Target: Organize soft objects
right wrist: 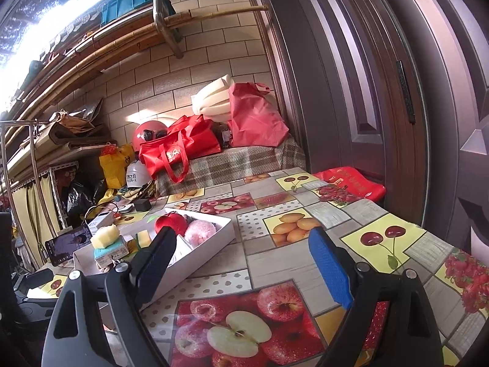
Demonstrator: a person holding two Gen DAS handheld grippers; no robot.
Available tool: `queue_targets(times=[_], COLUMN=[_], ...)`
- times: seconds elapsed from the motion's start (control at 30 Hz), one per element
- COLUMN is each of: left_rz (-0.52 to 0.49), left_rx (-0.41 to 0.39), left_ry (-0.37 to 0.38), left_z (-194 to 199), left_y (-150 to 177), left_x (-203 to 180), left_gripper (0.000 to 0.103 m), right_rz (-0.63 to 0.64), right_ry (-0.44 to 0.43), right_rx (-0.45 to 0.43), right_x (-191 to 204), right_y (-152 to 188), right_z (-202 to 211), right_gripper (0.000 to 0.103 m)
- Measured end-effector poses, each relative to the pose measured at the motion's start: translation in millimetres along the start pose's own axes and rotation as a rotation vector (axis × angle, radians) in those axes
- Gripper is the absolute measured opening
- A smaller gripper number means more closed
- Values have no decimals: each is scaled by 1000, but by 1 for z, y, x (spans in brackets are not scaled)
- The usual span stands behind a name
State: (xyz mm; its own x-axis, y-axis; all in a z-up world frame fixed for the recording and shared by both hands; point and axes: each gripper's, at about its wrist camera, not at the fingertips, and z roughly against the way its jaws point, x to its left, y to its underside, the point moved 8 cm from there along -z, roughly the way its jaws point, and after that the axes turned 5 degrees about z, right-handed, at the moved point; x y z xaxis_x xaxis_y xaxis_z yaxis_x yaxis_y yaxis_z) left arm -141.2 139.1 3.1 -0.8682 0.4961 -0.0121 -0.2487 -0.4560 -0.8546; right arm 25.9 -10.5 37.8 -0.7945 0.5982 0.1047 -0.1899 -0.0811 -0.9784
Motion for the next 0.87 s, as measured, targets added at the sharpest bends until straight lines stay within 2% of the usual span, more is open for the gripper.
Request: queue_targets(times=[0.2, 0.43, 0.87], left_rz=[-50, -34, -11], left_rx=[-25, 26, 34], left_ry=[-85, -4, 8], left_z=[7, 6, 5], left_y=[-7, -2, -3], left_x=[3, -3, 1], left_gripper=[103, 103, 103], right_rz=[-47, -30, -12], right_ry=[-12, -7, -5], right_rx=[2, -11, -18], right_x=[-9, -6, -3], right_y=[1, -1, -3], right_z=[1, 3, 5], right_gripper=[89, 89, 89])
